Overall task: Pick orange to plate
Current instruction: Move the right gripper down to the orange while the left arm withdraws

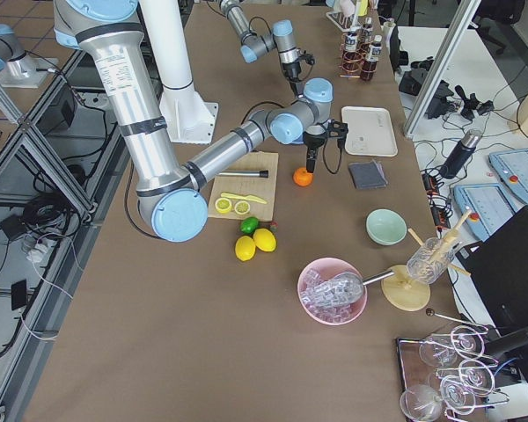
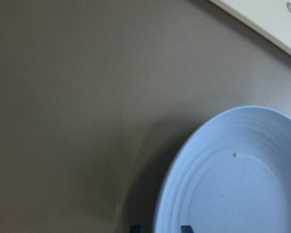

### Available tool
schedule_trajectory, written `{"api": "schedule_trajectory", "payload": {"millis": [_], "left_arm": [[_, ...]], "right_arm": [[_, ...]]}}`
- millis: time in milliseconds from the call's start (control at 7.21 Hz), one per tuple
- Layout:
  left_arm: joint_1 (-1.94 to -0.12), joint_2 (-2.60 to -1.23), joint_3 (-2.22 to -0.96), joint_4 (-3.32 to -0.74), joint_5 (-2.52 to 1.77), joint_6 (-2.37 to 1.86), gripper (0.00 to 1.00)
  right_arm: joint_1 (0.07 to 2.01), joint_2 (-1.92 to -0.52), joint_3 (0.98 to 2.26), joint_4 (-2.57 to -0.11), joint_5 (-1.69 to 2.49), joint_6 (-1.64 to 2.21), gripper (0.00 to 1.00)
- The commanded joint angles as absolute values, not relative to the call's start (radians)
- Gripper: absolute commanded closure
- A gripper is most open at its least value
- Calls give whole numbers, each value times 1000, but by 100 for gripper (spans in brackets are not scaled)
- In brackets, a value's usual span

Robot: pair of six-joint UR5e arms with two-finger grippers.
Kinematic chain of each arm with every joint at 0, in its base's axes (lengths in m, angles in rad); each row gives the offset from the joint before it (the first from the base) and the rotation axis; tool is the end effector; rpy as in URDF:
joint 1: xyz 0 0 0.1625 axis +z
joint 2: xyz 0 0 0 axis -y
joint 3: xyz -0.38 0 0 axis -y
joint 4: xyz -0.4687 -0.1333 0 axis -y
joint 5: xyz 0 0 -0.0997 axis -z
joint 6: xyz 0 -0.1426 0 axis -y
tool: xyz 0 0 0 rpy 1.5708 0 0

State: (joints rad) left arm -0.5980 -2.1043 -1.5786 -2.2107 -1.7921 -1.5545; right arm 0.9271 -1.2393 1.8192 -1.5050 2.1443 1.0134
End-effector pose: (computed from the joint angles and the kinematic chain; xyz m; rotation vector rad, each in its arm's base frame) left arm 0.5719 -0.5130 0.2088 0.1709 1.1874 -0.3803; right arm -0.3558 -0.5675 0.3007 0.0166 -0.8362 0.1628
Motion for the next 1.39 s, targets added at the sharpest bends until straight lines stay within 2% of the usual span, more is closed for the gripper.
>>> {"api": "schedule_trajectory", "payload": {"millis": [0, 277, 555, 971, 1109, 1248], "left_arm": [[-707, -2100, -1588, -2204, -1914, -1517, 2], [-786, -2099, -1614, -2147, -1992, -1415, 2], [-825, -2065, -1667, -2091, -2028, -1352, 2], [-827, -2062, -1675, -2089, -2028, -1350, 2], [-825, -2060, -1678, -2089, -2028, -1350, 2], [-827, -2060, -1678, -2089, -2029, -1350, 2]], "right_arm": [[858, -1230, 1780, -1464, 2086, 1028, 0], [813, -1203, 1671, -1356, 2054, 1034, 0], [769, -1192, 1652, -1353, 2020, 1043, 0], [736, -1189, 1585, -1278, 1991, 1049, 0], [736, -1190, 1563, -1246, 1991, 1052, 12], [738, -1193, 1565, -1243, 1991, 1058, 95]]}}
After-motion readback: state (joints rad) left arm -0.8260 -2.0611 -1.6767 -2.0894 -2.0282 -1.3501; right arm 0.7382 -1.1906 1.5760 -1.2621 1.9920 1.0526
